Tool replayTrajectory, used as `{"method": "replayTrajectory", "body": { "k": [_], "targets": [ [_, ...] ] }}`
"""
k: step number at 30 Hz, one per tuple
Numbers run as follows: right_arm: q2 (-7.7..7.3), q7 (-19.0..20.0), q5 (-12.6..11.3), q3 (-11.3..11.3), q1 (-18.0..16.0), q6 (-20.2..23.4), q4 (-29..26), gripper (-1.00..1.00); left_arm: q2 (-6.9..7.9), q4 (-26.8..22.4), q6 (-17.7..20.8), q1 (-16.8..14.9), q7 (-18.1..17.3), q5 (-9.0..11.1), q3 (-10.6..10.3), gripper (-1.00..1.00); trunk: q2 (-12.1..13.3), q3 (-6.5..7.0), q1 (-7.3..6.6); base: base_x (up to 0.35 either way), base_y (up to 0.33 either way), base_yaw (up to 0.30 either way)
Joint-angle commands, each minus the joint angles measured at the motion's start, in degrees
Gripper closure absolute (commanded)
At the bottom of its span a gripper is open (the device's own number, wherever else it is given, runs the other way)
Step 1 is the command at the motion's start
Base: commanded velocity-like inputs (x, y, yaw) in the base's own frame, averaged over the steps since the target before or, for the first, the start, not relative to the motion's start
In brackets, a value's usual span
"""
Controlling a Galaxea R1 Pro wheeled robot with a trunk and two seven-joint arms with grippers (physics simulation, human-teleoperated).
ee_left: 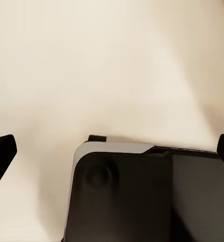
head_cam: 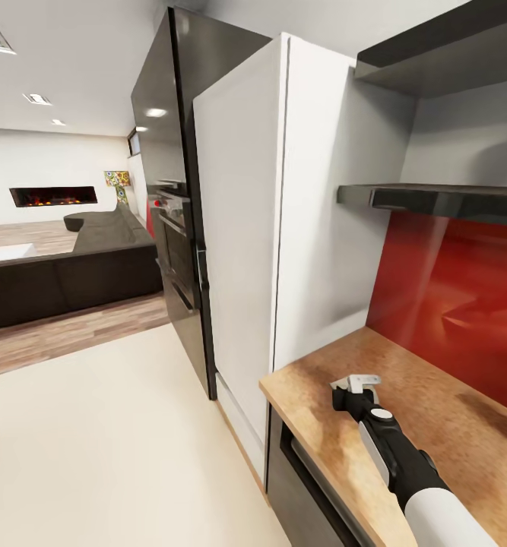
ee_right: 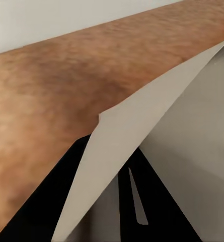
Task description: Set up a coffee station on the kitchen countertop: keep the coffee maker on the countertop, move the bottle of coffee from the kitchen shelf to the counter next to the coffee maker, place a paper coffee filter on top of the coffee maker, put the saucer next to the coffee maker with the coffee cup on the saucer, and place the electric kettle next to the coffee maker.
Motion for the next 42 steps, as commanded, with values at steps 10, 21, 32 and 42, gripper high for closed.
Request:
{"method": "replayTrajectory", "body": {
  "k": [10, 21, 32, 42],
  "targets": [
    [-0.01, 0.13, -0.11, 0.01, -0.03, 0.33, -0.10, 1.00, -0.03, -0.05, -0.10, 0.00, -0.10, 0.07, 0.32, -1.00, 3.93, 1.69, -2.17, 0.000, 0.000, 0.000],
    [-0.01, 0.05, -0.07, 0.22, -0.03, 0.33, -2.47, 1.00, -0.03, -0.05, -0.10, 0.00, -0.10, 0.07, 0.40, -1.00, 5.53, 2.41, -3.05, 0.000, 0.000, 0.000],
    [-0.07, 0.02, -0.15, -0.09, -0.03, 1.20, -7.43, 1.00, 0.06, -0.50, 2.77, -0.01, -0.16, -0.16, 0.43, -1.00, 5.53, 2.67, -3.05, 0.000, 0.000, 0.000],
    [-0.06, 0.02, -0.15, -0.11, -0.03, 2.28, -7.59, 1.00, 0.12, -0.43, 4.86, -0.09, -0.19, -0.13, 0.39, -1.00, 5.53, 3.59, -3.05, 0.000, 0.000, 0.000]
  ]
}}
